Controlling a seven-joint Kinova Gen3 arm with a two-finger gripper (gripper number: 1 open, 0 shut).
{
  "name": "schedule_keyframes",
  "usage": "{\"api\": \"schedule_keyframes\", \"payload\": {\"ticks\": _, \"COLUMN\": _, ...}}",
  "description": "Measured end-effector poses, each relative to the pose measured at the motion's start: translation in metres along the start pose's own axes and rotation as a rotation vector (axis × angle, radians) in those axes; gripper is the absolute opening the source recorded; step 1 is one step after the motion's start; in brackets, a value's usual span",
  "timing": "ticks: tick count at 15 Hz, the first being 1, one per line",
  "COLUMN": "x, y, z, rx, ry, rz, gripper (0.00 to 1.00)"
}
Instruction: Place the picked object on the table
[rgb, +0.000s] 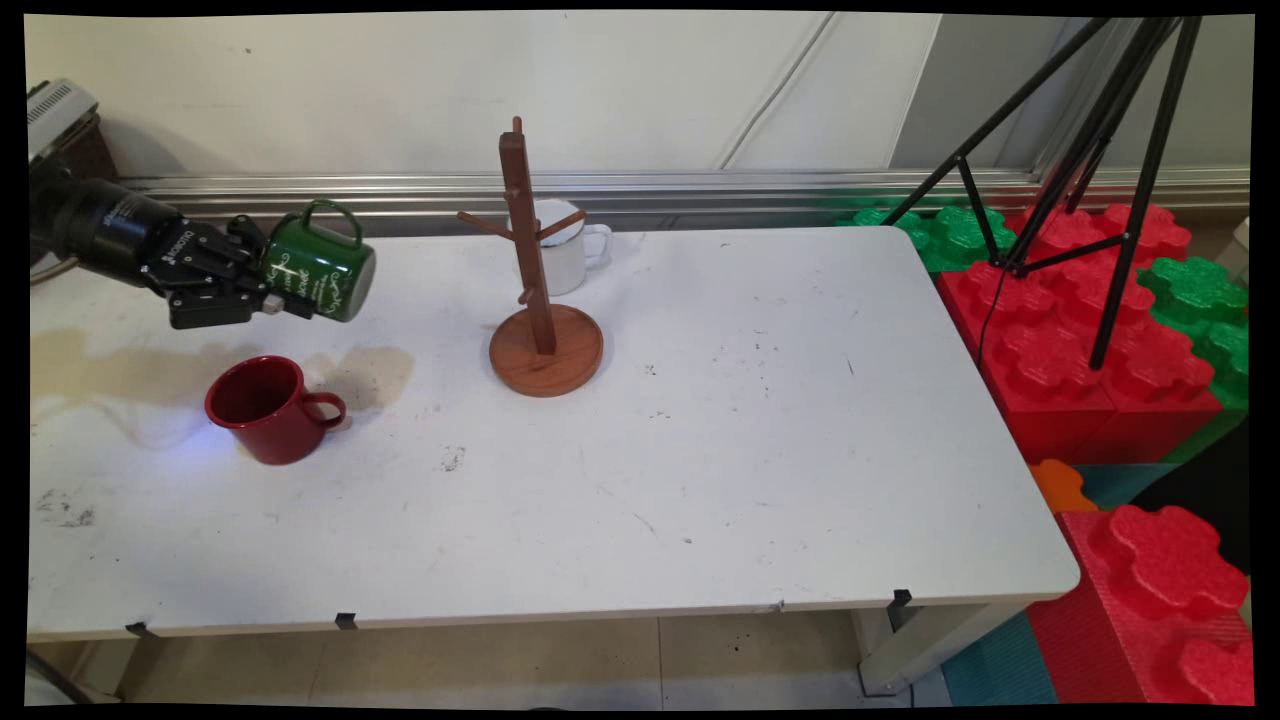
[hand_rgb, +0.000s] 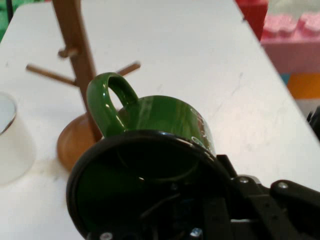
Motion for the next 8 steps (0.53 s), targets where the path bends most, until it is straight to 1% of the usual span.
{"api": "schedule_keyframes", "payload": {"ticks": 2, "x": -0.009, "y": -0.007, "z": -0.011, "rx": 0.028, "ry": -0.065, "rz": 0.034, "gripper": 0.0}}
{"api": "schedule_keyframes", "payload": {"ticks": 3, "x": -0.011, "y": -0.009, "z": -0.013, "rx": 0.034, "ry": -0.079, "rz": 0.042, "gripper": 0.0}}
{"api": "schedule_keyframes", "payload": {"ticks": 7, "x": -0.022, "y": -0.018, "z": -0.024, "rx": 0.063, "ry": -0.16, "rz": 0.089, "gripper": 0.0}}
{"api": "schedule_keyframes", "payload": {"ticks": 8, "x": -0.028, "y": -0.022, "z": -0.028, "rx": 0.073, "ry": -0.2, "rz": 0.111, "gripper": 0.0}}
